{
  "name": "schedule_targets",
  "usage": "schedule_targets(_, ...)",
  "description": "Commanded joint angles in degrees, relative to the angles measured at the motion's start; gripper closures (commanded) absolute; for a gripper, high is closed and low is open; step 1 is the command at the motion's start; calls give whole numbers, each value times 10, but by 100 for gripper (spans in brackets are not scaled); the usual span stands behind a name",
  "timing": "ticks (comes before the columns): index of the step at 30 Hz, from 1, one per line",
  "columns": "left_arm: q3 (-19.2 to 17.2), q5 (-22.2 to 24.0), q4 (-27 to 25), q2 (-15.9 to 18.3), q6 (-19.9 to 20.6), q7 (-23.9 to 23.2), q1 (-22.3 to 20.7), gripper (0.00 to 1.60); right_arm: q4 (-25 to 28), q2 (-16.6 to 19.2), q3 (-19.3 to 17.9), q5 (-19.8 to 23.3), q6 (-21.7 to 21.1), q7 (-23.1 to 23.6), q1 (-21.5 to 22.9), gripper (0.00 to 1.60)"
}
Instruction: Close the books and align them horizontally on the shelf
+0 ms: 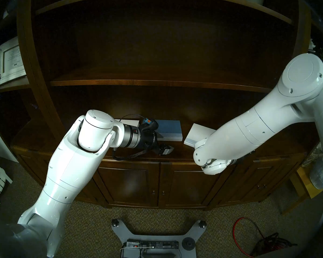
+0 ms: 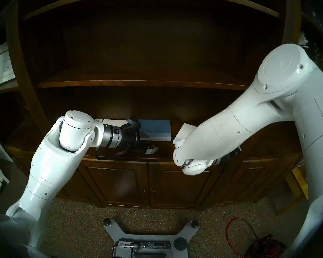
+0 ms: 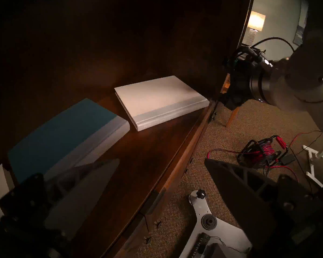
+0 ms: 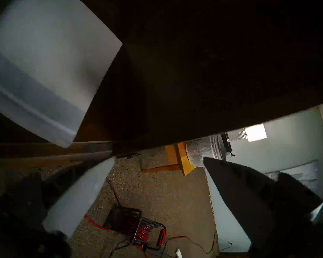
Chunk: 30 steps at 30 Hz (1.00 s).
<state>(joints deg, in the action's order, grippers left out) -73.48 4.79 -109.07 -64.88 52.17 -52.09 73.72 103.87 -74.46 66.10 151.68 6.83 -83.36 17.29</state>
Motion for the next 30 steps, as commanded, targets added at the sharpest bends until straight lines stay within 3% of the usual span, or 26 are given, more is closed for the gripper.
schedule_targets(1,-5,1,-11,-2,-3,-1,-16,0,72,25,-44,-1,23,3,66,0)
schedule_targets(11,-5,1,-10,-3,-3,0,-15,0,175,91,-120,7,57,44,106,0)
schedule_targets(18,-5,1,-11,-2,-3,-1,-16,0,246,140,-127,11,95,110,144,0)
schedule_targets(23,-5,1,-11,-2,-3,-1,-16,0,233,170,-115,27,108,167,158,0)
schedule_targets(30,-5,1,-11,-2,-3,-1,-16,0,190,193,-131,43,77,222,149,0)
